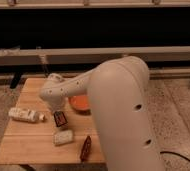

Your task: Place the eraser on the white sponge

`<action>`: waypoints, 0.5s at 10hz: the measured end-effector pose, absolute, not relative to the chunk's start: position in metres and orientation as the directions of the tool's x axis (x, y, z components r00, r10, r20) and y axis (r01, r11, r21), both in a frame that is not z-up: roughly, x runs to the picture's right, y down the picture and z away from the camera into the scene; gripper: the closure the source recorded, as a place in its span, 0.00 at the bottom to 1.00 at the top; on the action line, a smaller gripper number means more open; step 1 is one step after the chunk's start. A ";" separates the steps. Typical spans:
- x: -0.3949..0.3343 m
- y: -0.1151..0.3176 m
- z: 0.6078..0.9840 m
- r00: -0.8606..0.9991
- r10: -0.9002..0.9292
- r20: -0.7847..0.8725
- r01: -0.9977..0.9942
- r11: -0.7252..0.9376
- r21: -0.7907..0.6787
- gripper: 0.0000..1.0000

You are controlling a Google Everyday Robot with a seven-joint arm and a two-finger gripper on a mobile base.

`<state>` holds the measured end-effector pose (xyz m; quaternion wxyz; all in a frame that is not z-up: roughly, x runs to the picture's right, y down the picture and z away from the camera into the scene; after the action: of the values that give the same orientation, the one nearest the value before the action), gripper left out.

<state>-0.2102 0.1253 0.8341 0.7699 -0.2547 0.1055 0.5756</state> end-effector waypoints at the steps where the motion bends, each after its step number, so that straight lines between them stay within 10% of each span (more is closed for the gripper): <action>1: -0.204 0.127 0.832 0.314 0.832 -0.457 -0.941 0.208 -0.268 0.73; 5: -0.198 0.141 0.811 0.304 0.835 -0.459 -0.943 0.195 -0.270 0.91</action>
<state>-0.1983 0.1409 0.8105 0.7658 -0.2561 0.1055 0.5803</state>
